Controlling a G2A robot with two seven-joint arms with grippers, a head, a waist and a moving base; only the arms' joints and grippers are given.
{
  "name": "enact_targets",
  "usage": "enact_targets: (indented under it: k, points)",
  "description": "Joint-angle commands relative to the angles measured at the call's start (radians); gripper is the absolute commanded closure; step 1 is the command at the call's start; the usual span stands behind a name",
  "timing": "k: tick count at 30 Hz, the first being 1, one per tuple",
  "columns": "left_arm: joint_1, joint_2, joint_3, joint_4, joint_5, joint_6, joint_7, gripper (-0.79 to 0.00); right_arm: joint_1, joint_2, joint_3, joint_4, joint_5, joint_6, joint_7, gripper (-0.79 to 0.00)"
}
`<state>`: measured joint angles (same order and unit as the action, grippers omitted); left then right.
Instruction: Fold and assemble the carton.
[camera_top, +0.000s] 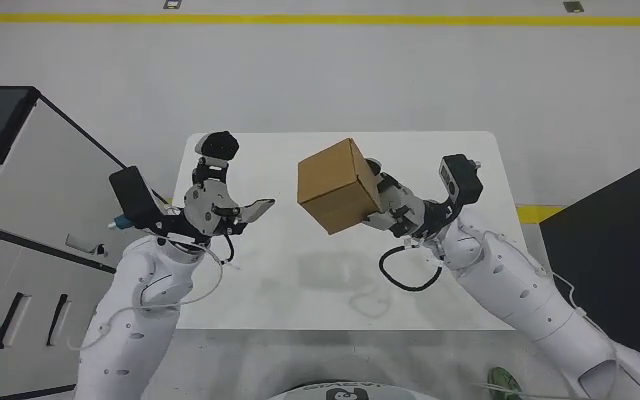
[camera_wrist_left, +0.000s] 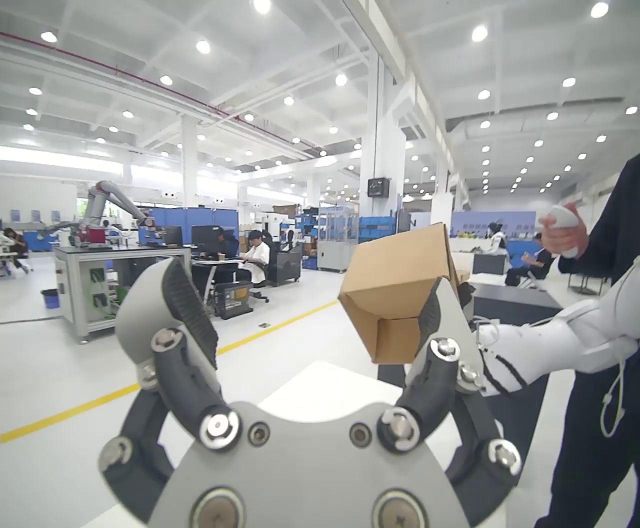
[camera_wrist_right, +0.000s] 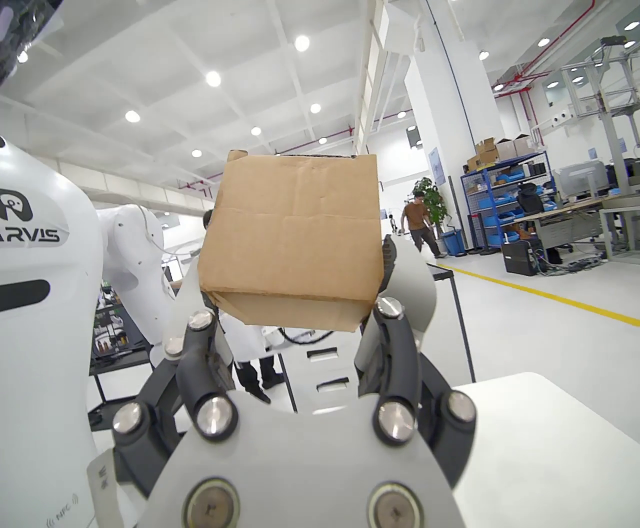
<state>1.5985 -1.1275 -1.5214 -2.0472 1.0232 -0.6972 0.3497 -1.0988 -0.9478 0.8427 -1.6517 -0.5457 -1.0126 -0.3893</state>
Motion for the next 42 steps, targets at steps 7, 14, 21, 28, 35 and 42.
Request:
enact_targets:
  k: [7,14,21,28,35,42]
  points:
    - [0.036,0.022,-0.167,-0.056,0.088,-0.107,-0.126,-0.785,-0.035,0.027,0.086,-0.053,0.008,0.0,0.138,0.0]
    - [0.036,0.022,-0.167,-0.056,0.088,-0.107,-0.126,-0.785,-0.013,0.031,0.091,-0.078,-0.079,0.013,0.235,0.0]
    - [0.036,0.022,-0.167,-0.056,0.088,-0.107,-0.126,-0.785,0.039,0.048,0.202,-0.193,-0.165,0.0,0.346,0.0]
    - [0.036,0.022,-0.167,-0.056,0.088,-0.107,-0.126,-0.785,0.065,0.064,0.287,-0.271,-0.188,0.0,0.393,0.0]
    - [0.03,0.031,-0.244,-0.069,0.109,-0.157,-0.137,-0.785,0.068,0.065,0.291,-0.273,-0.19,0.0,0.397,0.0]
    - [0.073,0.052,-0.424,-0.061,0.055,-0.315,-0.173,-0.785,0.068,0.065,0.291,-0.273,-0.19,0.0,0.397,0.0]
